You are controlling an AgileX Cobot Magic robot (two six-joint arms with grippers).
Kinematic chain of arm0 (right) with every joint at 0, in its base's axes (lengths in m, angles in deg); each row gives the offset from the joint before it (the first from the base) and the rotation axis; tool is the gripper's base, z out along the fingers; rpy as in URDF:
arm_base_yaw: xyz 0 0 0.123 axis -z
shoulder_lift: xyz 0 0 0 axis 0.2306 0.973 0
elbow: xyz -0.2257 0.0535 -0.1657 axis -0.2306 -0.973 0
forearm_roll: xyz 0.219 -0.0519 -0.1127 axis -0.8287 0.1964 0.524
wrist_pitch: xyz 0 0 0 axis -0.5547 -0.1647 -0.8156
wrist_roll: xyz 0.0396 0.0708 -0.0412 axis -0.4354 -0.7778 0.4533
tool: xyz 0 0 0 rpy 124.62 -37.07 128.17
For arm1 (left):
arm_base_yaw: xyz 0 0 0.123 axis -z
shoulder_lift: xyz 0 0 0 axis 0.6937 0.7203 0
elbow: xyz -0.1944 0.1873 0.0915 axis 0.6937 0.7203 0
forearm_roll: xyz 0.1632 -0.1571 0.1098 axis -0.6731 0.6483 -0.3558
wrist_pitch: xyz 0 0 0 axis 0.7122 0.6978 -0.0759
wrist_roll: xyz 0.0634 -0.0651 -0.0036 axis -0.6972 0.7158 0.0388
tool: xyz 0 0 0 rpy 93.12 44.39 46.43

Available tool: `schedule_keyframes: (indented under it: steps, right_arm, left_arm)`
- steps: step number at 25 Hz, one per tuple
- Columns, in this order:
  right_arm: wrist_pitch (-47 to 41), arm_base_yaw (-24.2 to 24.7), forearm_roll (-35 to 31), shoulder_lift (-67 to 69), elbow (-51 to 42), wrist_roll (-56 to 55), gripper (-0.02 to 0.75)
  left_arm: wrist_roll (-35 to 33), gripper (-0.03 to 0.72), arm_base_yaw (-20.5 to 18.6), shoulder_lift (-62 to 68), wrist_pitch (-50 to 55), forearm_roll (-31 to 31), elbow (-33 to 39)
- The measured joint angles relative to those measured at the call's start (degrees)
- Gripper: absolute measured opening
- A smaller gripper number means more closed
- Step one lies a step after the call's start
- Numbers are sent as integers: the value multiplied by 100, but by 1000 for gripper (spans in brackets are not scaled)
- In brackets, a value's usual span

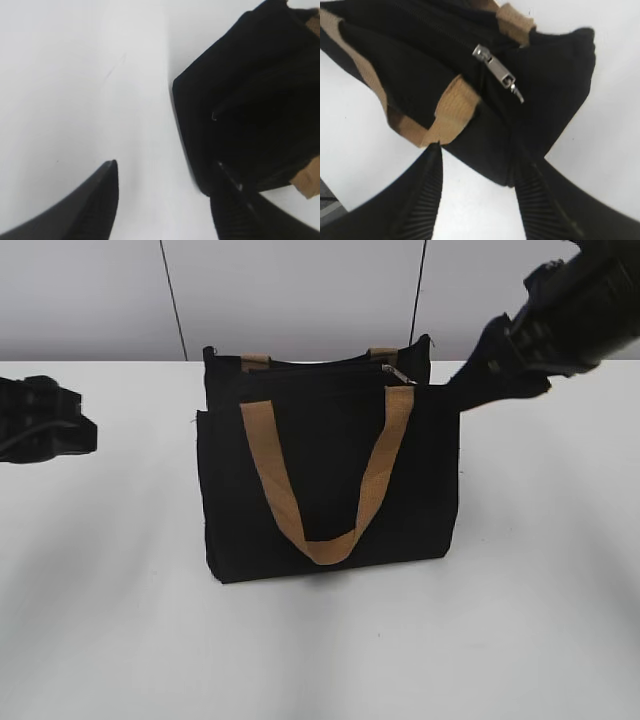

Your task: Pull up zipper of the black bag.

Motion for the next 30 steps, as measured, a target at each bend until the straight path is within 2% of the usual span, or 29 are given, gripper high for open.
schedule_keyframes:
  steps: [12, 18, 24, 30]
  right_arm:
    - [166, 0, 228, -2655, -2094, -566, 368]
    - [60, 0, 1112, -4514, -3050, -1586, 368]
    - [-680, 0, 1900, -6033, -3408, -2455, 368]
    - [-1234, 0, 2578, -7577, -3885, -3396, 368]
  left_arm:
    - [-96, 428, 0, -2091, 2342, -3, 0]
    - [-341, 428, 0, -3249, 2969, -61, 122]
    - [-462, 428, 0, -4557, 3530, -10, 446]
    - [-1121, 428, 0, -5723, 4013, 187, 783]
